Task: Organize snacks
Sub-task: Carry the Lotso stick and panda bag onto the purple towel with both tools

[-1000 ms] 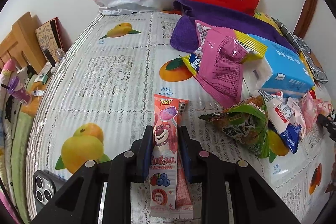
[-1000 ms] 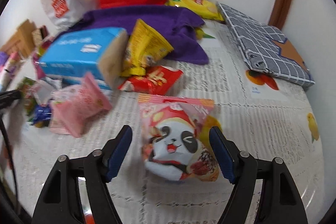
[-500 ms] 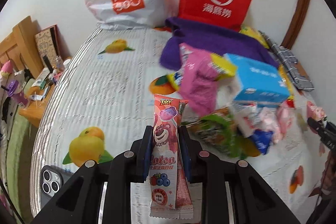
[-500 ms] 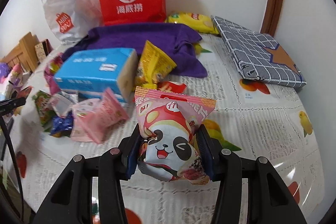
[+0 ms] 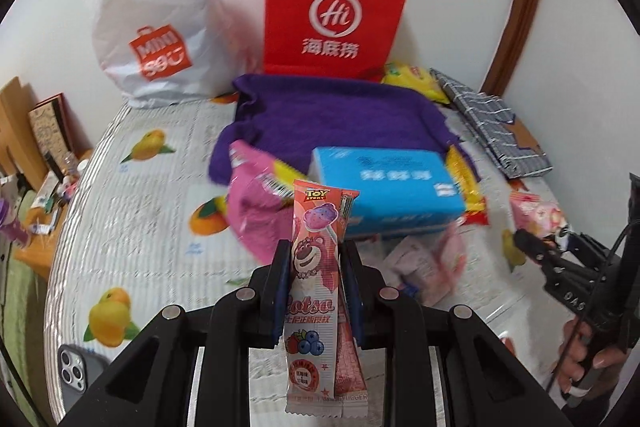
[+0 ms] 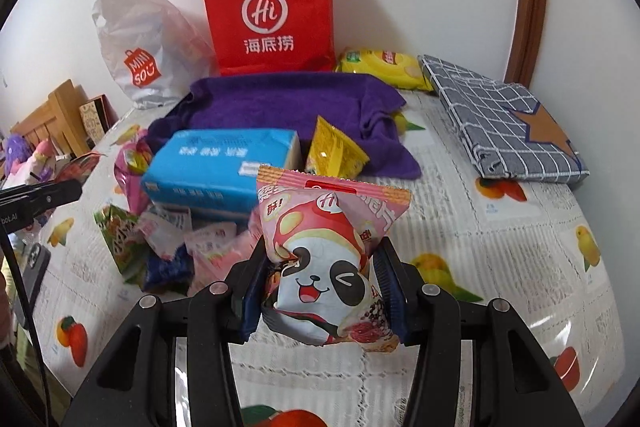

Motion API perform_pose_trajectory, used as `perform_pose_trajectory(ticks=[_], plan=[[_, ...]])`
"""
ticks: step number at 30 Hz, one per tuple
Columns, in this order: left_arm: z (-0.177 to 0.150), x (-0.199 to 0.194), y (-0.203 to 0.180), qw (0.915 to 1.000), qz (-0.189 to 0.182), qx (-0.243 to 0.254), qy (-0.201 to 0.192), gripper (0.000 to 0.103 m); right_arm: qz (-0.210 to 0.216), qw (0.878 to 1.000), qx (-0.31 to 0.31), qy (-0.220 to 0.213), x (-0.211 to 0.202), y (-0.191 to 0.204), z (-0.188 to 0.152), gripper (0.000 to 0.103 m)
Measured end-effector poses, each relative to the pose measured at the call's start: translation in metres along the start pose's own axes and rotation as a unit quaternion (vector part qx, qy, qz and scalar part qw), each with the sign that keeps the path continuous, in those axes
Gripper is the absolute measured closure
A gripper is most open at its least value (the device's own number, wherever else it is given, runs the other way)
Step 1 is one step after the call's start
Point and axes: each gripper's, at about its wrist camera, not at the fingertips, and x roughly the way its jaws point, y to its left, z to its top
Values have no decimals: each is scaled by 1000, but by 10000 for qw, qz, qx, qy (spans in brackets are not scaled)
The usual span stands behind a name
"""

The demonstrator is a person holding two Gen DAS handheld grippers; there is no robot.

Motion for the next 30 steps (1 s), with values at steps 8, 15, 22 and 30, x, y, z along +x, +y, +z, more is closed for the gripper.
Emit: perform_pose_trajectory(ticks=[8, 15, 22, 30], plan=[[36, 6, -19, 9998, -186, 63, -31, 80, 41, 9998, 49, -165, 1, 2, 38, 53], [76, 13, -25, 9998, -150, 136, -74, 80, 53, 9995, 176, -265, 14, 0, 87, 53], [120, 26, -23, 9997, -127, 139, -157, 80, 227, 9991, 296, -191, 42, -2, 135, 53], [162, 67, -15, 9999, -112, 45, -51, 80, 194, 9992, 109, -345, 72, 5, 180, 53]])
